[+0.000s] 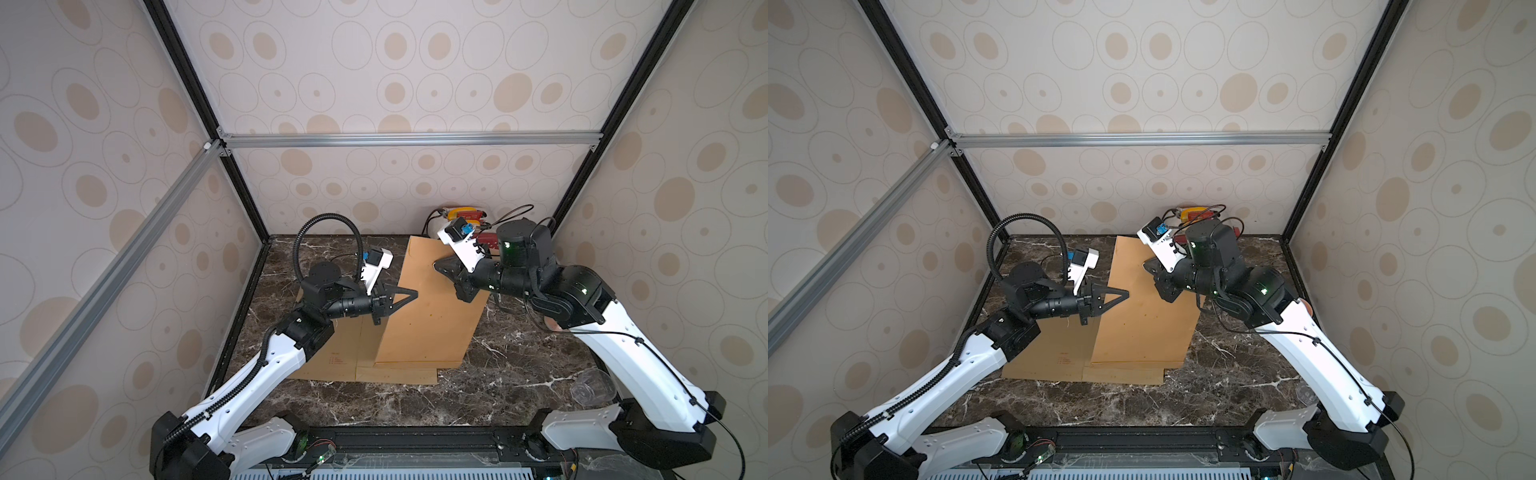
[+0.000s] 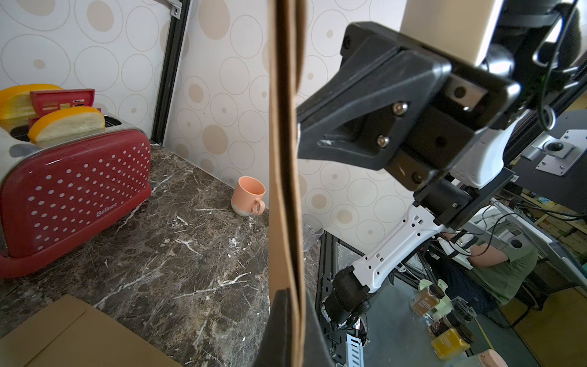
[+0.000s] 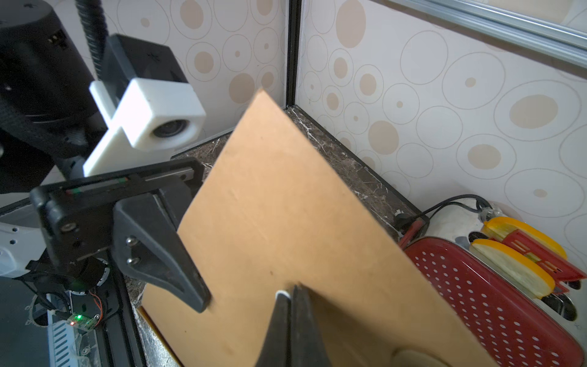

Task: Close the mouth of the file bag
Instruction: Close the file bag.

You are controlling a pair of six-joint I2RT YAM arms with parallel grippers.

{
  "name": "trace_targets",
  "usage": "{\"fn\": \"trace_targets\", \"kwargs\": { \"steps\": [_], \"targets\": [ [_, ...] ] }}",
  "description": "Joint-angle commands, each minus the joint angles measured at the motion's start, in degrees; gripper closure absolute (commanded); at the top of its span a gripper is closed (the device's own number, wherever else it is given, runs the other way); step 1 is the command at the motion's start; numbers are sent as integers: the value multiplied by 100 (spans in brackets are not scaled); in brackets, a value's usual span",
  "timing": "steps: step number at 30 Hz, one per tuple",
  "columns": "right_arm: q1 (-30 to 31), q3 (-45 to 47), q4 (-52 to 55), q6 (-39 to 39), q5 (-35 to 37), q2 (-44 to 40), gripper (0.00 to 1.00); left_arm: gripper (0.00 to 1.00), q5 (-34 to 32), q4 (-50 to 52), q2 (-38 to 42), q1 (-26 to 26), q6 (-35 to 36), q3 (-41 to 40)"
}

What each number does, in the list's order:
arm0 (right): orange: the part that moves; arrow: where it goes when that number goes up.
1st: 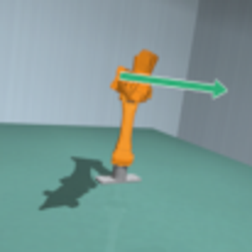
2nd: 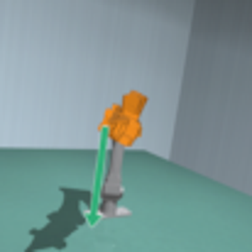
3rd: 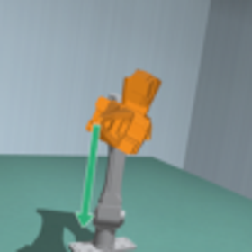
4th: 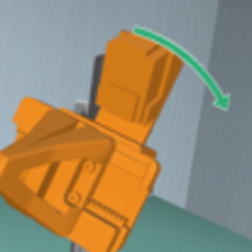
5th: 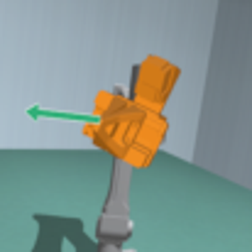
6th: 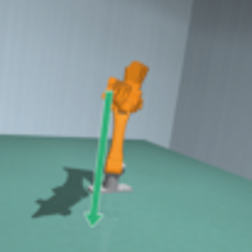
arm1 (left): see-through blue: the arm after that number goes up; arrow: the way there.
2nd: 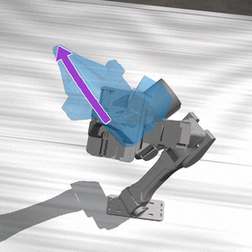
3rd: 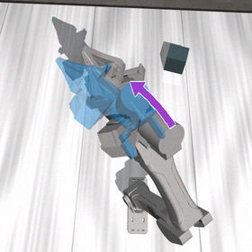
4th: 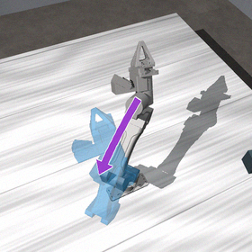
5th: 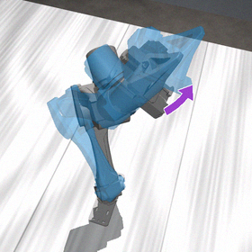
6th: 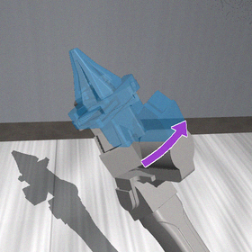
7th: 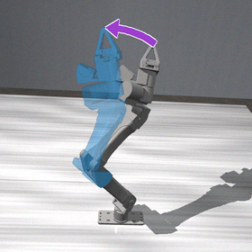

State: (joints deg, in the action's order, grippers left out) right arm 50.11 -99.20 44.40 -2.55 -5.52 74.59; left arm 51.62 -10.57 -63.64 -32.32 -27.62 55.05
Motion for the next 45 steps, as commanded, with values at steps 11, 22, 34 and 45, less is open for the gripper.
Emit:
{"fn": "trace_targets", "kwargs": {
  "steps": [11, 22, 34, 45],
  "targets": [
    [385, -81, 183, -2, 364, 130, 100, 100, 147, -138, -68, -59, 55, 279],
    [385, -111, 371, -215, 861, -168, 100, 100, 78, -269, 16, -57, -40, 231],
    [382, 853, -65, -922, 702, -678, 100, 100, -272, -426, 207, -48, -154, 98],
    [357, 1792, -674, -1326, 603, -1057, 100, 100, -209, -533, 213, -52, -252, 85]
  ]
}}
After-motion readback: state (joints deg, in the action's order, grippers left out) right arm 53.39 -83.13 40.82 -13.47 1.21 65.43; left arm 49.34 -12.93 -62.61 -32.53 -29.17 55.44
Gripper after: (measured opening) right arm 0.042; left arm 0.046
